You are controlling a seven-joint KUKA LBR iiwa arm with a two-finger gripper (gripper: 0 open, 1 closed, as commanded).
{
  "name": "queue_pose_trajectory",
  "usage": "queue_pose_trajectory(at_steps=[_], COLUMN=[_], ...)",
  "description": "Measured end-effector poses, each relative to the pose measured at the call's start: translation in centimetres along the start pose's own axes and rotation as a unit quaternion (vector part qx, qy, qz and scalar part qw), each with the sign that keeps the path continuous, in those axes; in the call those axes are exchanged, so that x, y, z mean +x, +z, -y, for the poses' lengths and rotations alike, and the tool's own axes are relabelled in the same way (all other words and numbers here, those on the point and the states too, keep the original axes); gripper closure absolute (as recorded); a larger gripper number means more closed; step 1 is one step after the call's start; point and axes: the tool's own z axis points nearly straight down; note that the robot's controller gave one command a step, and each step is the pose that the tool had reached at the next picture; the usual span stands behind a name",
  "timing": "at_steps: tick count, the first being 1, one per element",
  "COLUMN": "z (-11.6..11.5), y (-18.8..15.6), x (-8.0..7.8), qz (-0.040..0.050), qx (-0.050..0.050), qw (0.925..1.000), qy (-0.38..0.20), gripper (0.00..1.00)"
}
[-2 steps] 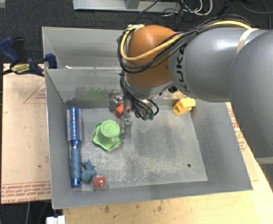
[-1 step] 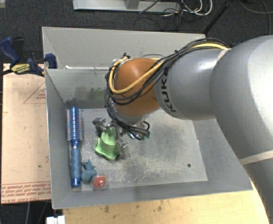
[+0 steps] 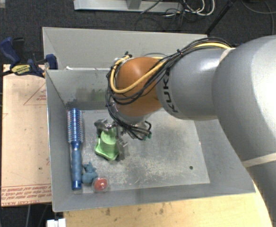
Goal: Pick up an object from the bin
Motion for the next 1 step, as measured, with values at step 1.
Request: queue_pose_trajectory(at_steps=[1], z=[1.70], y=[-9.09], x=[1.11], qz=[-0.0021], qx=[-0.001], qw=[0.9306], qy=[-0.366], gripper=[1.00])
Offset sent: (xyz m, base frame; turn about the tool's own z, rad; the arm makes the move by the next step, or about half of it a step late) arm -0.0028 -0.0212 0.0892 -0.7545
